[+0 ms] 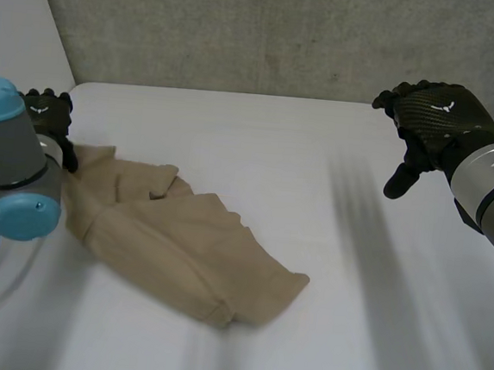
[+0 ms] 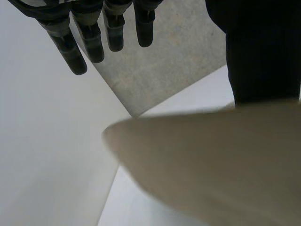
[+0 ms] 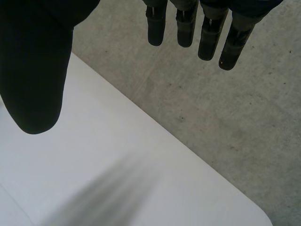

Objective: Fold the shorts.

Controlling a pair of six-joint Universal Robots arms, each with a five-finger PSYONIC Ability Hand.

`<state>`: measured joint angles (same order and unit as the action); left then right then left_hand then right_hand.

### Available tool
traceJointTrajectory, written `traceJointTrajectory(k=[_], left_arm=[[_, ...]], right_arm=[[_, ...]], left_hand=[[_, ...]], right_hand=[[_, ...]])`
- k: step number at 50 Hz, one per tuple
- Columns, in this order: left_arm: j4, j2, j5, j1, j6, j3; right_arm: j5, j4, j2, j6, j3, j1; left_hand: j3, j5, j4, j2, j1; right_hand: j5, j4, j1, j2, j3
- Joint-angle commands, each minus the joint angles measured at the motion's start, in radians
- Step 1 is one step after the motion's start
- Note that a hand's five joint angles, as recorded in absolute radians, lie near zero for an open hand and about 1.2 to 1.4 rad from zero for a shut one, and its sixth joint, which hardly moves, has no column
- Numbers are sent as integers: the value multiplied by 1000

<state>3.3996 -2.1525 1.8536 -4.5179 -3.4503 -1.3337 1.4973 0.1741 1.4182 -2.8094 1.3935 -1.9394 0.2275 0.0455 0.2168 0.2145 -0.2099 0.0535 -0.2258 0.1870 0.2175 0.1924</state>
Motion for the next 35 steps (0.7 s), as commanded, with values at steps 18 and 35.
traceJointTrajectory(k=[18, 35], left_arm=[[-216, 413, -157, 298, -251, -440], [-201, 318, -162, 416, -280, -426]], right_arm=[[6, -1, -31, 24, -1, 0], [8, -1, -38, 44, 7, 0]], left_hand=[[-26, -18, -15, -13, 8], [1055, 1062, 1065, 1068, -1072]], right_hand=[[-53, 51, -12, -43, -18], [-53, 51, -12, -43, -18]])
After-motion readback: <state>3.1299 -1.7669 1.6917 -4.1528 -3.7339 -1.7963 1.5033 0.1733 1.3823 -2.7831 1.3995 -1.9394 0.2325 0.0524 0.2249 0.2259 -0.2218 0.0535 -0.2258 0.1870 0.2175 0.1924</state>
